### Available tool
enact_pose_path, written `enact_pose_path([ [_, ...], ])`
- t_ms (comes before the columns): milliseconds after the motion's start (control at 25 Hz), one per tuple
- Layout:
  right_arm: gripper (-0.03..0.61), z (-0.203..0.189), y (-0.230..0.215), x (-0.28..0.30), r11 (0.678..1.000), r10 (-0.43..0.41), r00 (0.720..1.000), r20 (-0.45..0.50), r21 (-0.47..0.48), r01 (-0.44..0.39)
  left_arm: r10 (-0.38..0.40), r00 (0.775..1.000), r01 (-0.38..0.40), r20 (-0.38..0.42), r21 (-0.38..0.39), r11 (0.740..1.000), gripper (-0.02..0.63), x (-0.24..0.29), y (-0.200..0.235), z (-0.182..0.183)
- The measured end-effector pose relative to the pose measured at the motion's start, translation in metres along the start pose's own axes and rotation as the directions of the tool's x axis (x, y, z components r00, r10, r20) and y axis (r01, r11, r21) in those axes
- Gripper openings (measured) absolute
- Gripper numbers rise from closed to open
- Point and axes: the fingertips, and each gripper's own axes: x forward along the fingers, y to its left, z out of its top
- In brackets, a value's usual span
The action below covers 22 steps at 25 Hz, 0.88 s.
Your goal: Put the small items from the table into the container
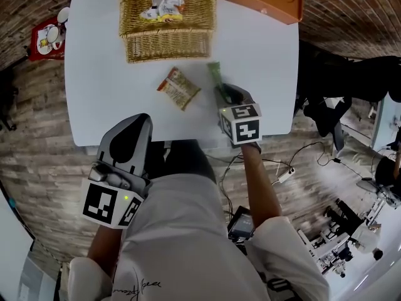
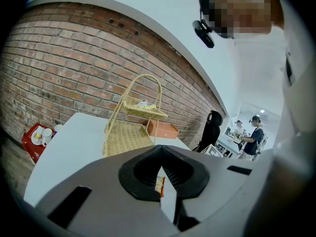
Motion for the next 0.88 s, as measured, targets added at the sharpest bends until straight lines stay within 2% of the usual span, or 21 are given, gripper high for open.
enact_pose_path([
  [400, 0.057, -0.001, -0.003, -0.003, 0.995, 0.020, 1.000, 0.024, 0.092, -0.022, 0.001, 1.000, -0.001, 0.012, 0.000, 1.000, 0.009, -0.003, 0.000, 0.000],
  [880, 0.055, 0.004, -0.003, -0.015, 0.995, -0.002, 0.999, 0.039, 0.097, -0.002, -0.008, 0.999, 0.008, 0.031, 0.009, 1.000, 0.009, -0.008, 0.000, 0.005],
])
